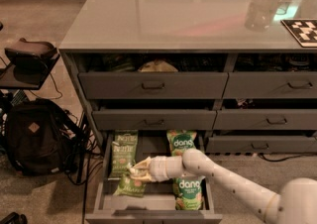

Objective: Pick green jalapeno chip bag from bottom drawer and place on counter

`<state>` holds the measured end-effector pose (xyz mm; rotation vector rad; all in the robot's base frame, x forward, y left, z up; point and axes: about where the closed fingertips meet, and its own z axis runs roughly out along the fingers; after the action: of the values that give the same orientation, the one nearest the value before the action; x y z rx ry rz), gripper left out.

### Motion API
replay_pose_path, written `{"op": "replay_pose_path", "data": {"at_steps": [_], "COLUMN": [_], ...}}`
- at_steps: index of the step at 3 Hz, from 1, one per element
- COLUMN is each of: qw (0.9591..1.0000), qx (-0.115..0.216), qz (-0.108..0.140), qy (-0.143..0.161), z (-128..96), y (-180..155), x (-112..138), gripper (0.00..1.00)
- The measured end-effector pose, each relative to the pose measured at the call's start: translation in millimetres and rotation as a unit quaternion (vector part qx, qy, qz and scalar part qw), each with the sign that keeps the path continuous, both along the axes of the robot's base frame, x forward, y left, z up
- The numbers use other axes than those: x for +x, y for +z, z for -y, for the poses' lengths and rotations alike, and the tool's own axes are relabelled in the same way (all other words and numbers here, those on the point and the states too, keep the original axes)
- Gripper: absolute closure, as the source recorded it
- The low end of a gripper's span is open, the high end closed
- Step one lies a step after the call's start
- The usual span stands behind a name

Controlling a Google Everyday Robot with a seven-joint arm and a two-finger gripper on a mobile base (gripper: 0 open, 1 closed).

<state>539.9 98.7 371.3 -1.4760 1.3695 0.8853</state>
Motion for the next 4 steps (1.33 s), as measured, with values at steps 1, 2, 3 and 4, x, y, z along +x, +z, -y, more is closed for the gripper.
{"op": "replay_pose_path", "data": {"at_steps": [1, 2, 3, 4], "qw": [0.9977, 0.995, 0.9934, 0.9927], "qx": [-0.007, -0.015, -0.005, 0.016], "qz": [0.067, 0.099, 0.11, 0.102], "qy": [0.009, 0.001, -0.029, -0.062], "z": [17.6, 32.2, 58.5, 92.9], "y": [65.6, 124.5, 180.7, 227.1], "x": [-31.6, -57.5, -56.0, -37.9], "gripper": [1.0, 1.0, 1.0, 1.0]}}
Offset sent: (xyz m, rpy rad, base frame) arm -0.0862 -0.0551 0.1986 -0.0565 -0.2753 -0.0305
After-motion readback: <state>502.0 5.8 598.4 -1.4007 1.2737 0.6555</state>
